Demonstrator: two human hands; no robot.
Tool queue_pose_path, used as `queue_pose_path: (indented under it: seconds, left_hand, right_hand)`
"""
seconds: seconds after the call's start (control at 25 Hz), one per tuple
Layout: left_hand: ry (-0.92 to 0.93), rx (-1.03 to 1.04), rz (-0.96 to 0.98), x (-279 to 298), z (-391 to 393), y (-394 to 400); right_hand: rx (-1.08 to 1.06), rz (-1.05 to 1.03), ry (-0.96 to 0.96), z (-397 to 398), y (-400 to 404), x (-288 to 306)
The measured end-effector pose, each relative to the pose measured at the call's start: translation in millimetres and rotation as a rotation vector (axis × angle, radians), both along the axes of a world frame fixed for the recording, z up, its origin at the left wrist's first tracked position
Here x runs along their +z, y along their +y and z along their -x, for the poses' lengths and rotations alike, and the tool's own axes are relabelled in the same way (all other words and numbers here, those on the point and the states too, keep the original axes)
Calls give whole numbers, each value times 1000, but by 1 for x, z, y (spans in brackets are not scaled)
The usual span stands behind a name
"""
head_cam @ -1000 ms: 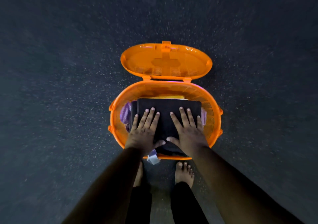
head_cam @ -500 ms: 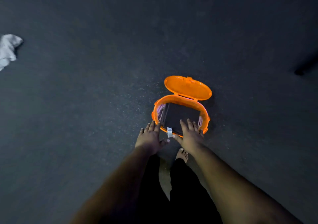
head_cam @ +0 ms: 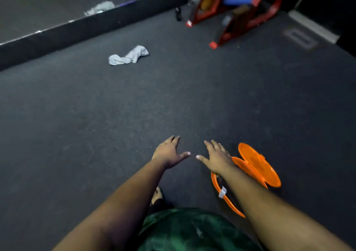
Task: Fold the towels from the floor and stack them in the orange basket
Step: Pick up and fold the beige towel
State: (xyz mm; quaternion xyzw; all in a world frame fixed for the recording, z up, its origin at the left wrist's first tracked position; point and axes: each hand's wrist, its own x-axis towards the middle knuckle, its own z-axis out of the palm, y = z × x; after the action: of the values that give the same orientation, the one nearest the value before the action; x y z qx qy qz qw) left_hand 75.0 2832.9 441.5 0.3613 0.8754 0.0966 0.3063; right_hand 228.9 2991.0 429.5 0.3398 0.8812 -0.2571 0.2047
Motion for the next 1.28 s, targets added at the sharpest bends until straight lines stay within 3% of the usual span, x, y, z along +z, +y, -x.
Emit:
queue_pose_path:
  seconds: [0.48, 1.28]
  left_hand:
    - [23, 242, -98, 36, 266, -88]
    - [36, 474, -115, 32, 703, 21]
  right_hand:
    - [97, -3, 126, 303, -52, 54]
    - [352, 4, 128, 791, 90, 43]
